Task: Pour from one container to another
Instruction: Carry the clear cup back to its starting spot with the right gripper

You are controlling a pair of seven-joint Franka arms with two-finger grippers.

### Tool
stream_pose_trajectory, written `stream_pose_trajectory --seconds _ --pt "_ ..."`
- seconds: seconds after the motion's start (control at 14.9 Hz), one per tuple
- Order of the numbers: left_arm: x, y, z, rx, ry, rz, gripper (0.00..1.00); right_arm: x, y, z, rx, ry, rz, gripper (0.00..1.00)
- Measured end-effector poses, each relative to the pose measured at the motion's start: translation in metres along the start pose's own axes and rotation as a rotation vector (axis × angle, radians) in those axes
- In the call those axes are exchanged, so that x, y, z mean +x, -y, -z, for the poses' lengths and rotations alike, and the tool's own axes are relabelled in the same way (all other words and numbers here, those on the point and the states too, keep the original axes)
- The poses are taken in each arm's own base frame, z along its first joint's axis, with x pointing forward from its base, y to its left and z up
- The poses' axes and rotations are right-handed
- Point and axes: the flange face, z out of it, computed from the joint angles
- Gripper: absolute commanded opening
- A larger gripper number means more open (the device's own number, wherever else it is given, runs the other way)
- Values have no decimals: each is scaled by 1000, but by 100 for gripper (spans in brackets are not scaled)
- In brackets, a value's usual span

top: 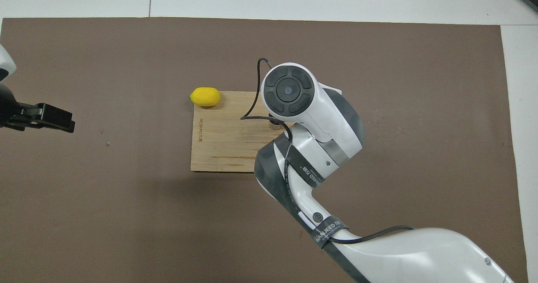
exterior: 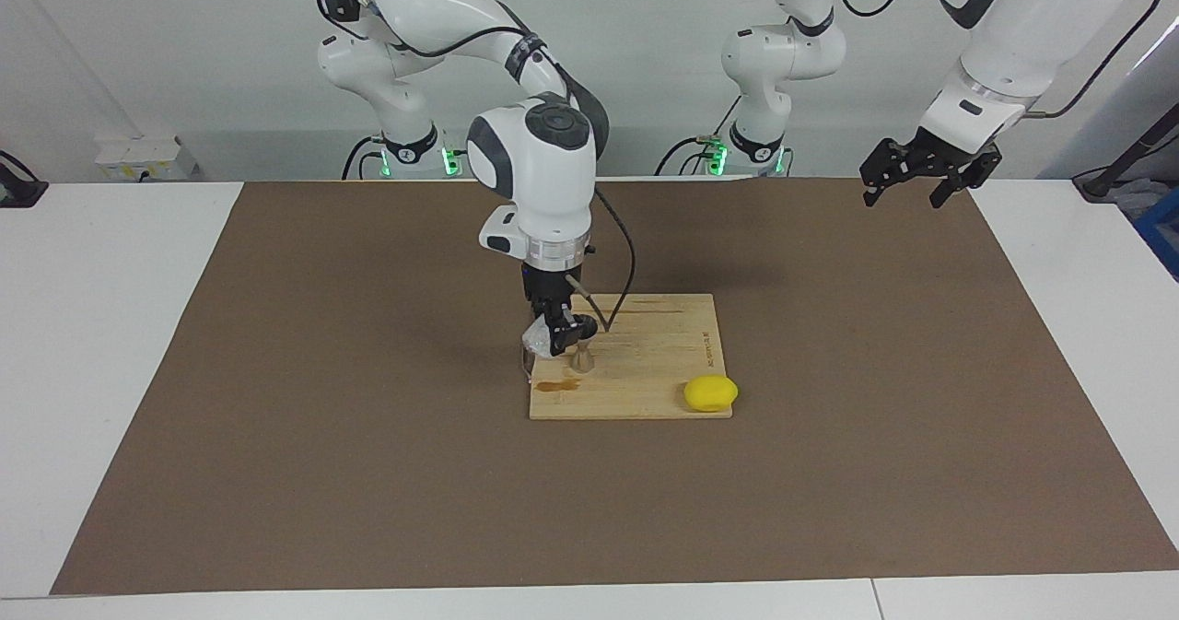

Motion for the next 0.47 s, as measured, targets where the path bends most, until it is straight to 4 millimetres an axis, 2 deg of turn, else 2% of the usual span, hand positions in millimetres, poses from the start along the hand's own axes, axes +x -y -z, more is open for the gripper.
stream_pose_trajectory --seconds 0.27,0.47 --pt "0 0 0 0 0 0 100 50 -1 -7 -33 134 -113 0" --pt "0 0 0 0 0 0 100 94 -12 -26 -68 269 -186 0"
